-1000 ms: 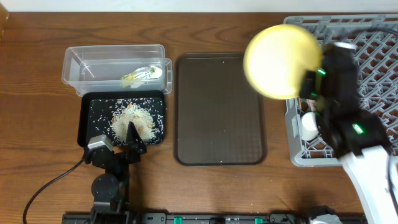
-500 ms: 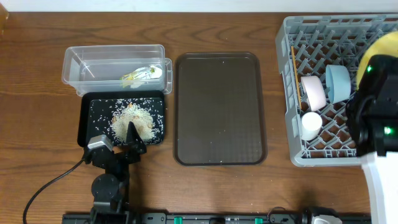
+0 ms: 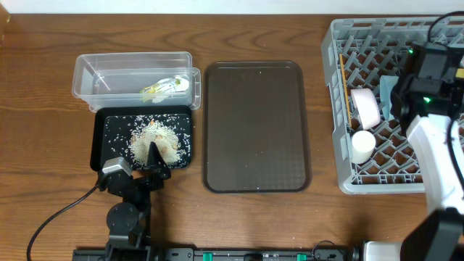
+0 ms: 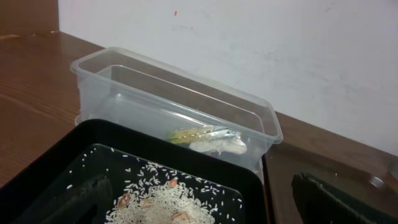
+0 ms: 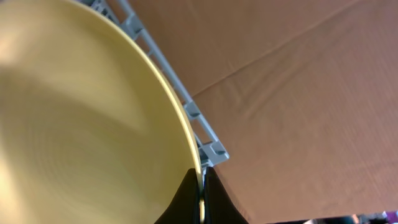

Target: Sort waste into correct bins and load items into the dishwasher rack

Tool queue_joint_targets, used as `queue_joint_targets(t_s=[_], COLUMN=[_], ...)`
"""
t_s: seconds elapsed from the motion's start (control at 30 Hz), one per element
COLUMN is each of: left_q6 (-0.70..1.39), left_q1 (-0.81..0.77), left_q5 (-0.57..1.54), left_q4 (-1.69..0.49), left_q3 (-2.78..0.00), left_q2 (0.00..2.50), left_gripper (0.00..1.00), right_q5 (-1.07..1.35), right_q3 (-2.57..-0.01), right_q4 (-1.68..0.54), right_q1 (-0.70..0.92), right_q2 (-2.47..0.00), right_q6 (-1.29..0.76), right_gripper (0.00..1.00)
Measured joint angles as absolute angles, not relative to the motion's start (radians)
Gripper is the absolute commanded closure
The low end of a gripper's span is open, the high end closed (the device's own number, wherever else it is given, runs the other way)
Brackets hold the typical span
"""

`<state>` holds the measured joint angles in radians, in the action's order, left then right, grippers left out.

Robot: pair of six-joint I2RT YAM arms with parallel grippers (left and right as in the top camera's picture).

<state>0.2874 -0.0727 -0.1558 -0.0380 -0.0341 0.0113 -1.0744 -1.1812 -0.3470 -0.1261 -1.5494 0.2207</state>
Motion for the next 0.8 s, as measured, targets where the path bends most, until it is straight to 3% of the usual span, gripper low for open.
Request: queue_joint_targets(t_s=[0.07,0.2,0.4,0.7,0.73,0.8], left_q6=[0.287,0.287,0.287,0.287,0.287,0.287], left_q1=[-0.073,-0.073,-0.073,-0.073,-0.073,-0.073], left_q5=[-0.156,-0.156,-0.156,-0.156,-0.156,-0.156], left_q4=[-0.038,-0.038,-0.038,-0.038,-0.038,-0.038], left_q3=[-0.034,-0.034,-0.034,-0.034,-0.034,-0.034], left_q2=[0.011,0.011,0.011,0.011,0.011,0.011], left_gripper=[0.05,0.05,0.05,0.05,0.05,0.05], right_q5=[-1.069,-1.048,-1.032,-1.027,-1.024,-1.016], right_q3=[-1.181,-1.181,-1.18,-1.18,-1.18,-1.18], right_q4=[-0.342,-0.332,-0.333,-0.339,-0.341,-0.362], right_q1=[-0.118,-0.068,0.049,0.173,0.177,0.191], right_q2=[-1.565,-1.564,-1.564,-1.547,-1.536,-1.496], right_q6=[0.239,0.258,0.303,0.31,0.305,0.283], right_gripper=[0.96,0.64,0.37,0.31,0.33,0.48])
